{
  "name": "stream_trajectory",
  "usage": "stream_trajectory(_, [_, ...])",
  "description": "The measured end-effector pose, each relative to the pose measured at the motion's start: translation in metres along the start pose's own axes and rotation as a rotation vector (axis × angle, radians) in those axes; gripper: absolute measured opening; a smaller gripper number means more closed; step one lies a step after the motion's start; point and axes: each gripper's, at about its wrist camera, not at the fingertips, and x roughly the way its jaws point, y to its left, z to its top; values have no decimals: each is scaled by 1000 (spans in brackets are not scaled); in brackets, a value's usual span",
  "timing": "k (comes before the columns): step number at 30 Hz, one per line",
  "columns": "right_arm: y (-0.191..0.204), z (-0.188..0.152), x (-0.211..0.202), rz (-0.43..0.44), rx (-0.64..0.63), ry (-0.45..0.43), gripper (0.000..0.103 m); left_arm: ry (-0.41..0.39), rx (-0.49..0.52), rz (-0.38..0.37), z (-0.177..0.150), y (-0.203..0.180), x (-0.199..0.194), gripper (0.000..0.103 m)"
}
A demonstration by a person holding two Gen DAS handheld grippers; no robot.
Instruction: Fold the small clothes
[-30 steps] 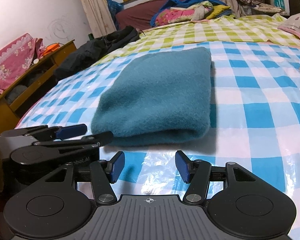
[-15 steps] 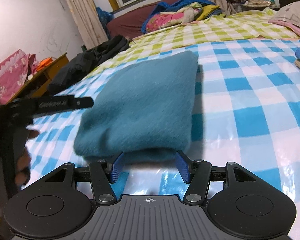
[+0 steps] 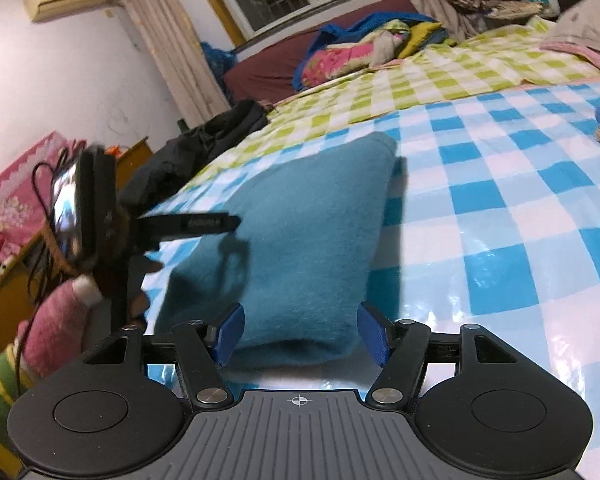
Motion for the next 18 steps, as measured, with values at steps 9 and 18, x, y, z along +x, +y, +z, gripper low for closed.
stream_trajectory(9, [-24,-5,14,-23,39,23,64,-9,-21,9,-11,11,1,59])
stream_trajectory(18, [-30,-6,16,-33,34,35,64,-20,83,109,-6,-13,-7,59])
